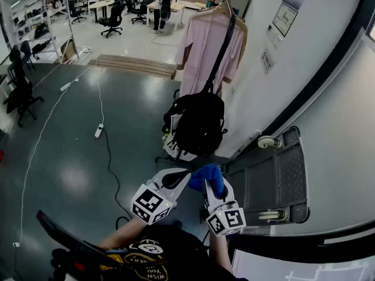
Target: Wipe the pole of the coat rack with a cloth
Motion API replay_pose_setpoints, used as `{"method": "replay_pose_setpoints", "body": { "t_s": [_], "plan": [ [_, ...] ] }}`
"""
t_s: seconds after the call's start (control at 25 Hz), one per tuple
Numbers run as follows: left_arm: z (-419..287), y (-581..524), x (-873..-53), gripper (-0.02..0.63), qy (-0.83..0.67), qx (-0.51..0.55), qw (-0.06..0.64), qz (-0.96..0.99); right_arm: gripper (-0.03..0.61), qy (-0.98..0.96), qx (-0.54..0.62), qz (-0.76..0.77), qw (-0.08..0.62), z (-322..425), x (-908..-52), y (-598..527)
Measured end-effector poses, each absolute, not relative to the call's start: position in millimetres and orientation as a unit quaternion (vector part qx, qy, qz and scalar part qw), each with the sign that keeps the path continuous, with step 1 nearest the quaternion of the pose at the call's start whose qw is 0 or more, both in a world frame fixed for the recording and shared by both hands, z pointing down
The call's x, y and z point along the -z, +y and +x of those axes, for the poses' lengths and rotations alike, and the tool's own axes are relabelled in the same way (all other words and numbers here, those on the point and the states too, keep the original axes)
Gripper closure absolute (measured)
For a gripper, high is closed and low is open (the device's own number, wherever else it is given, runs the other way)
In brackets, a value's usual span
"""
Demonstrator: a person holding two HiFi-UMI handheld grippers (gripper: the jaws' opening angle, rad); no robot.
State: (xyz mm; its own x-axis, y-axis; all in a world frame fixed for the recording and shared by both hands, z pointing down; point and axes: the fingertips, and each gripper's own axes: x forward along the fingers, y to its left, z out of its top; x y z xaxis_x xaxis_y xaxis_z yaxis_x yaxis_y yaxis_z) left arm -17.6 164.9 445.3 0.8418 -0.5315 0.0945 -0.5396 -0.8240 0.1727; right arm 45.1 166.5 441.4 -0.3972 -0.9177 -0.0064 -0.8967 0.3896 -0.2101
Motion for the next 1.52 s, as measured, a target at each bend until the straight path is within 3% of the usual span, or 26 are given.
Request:
{"method": "replay_pose_setpoints", "body": {
  "t_s": [0.88,1.24,1.52],
  "plan": [
    [-1,148,-452,0.615,-0.292,-0.022,0.111,0.95,0.486,0.842,0.107,-0.524,0.071,61,-453,151],
    [9,107,-447,0.615,-0.325,-0.029,0.091,0.941,0.486,0.852,0.129,-0.506,0.041,78,-480,107],
    [34,33,-425,0.615,-0.307,-0.003,0.071,0.949,0.486,0.854,0.086,-0.511,0.047,99,-441,22]
  ]
}}
